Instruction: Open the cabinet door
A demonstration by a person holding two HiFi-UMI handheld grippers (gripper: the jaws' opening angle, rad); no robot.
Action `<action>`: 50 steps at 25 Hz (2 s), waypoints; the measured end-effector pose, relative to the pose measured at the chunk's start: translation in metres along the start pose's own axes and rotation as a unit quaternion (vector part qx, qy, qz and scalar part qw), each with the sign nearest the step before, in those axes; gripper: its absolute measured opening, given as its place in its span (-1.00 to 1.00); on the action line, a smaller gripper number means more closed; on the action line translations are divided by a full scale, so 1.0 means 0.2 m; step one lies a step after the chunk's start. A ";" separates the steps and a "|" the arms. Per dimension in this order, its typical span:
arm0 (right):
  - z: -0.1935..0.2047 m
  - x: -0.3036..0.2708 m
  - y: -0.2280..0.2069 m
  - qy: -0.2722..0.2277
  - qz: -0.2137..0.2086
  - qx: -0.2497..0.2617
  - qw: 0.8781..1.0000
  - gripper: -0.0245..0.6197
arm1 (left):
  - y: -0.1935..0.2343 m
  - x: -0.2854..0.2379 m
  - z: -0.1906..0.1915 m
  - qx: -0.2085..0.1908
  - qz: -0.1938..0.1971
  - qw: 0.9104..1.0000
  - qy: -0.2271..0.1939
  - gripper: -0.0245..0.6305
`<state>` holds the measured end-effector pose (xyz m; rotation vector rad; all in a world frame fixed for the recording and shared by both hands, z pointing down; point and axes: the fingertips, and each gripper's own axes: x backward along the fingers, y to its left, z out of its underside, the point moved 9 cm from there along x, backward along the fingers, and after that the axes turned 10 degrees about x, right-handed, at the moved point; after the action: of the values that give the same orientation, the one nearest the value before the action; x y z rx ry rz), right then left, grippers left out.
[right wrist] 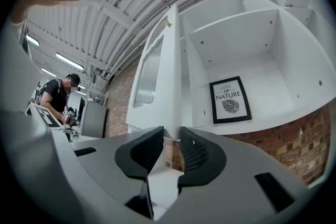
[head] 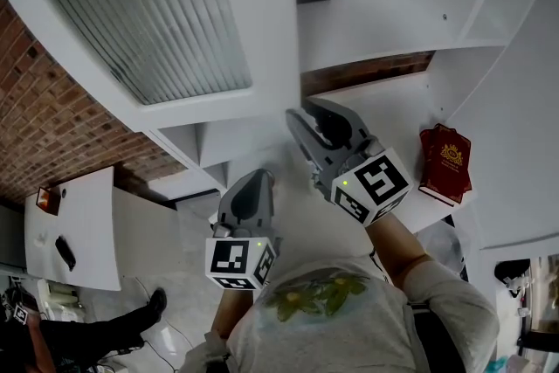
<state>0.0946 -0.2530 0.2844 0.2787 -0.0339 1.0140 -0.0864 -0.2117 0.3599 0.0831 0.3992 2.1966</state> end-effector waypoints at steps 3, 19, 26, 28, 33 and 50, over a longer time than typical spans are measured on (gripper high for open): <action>-0.01 0.02 0.01 0.003 0.001 -0.002 1.000 -0.60 | -0.01 0.00 0.01 0.000 0.002 1.000 0.003 -0.90; -0.05 0.11 0.12 0.012 0.018 0.000 1.000 -0.62 | -0.11 0.06 0.03 -0.002 0.016 1.000 0.005 -0.90; -0.06 0.14 0.17 0.013 0.031 -0.007 0.999 -0.62 | -0.18 0.12 0.03 -0.005 0.023 1.000 0.008 -0.90; -0.06 0.15 0.18 0.013 0.034 -0.009 0.999 -0.62 | -0.20 0.13 0.03 -0.004 0.022 1.000 0.008 -0.90; -0.07 0.16 0.20 0.011 0.038 -0.015 0.999 -0.62 | -0.24 0.18 0.05 -0.003 0.015 1.000 0.009 -0.90; -0.09 0.22 0.25 0.002 0.029 -0.025 0.999 -0.65 | -0.32 0.40 0.14 0.012 -0.035 0.999 0.003 -0.90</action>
<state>0.0734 -0.1868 0.2856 0.2304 -0.0635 1.0702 -0.0803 -0.1052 0.3603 0.0750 0.4247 2.1245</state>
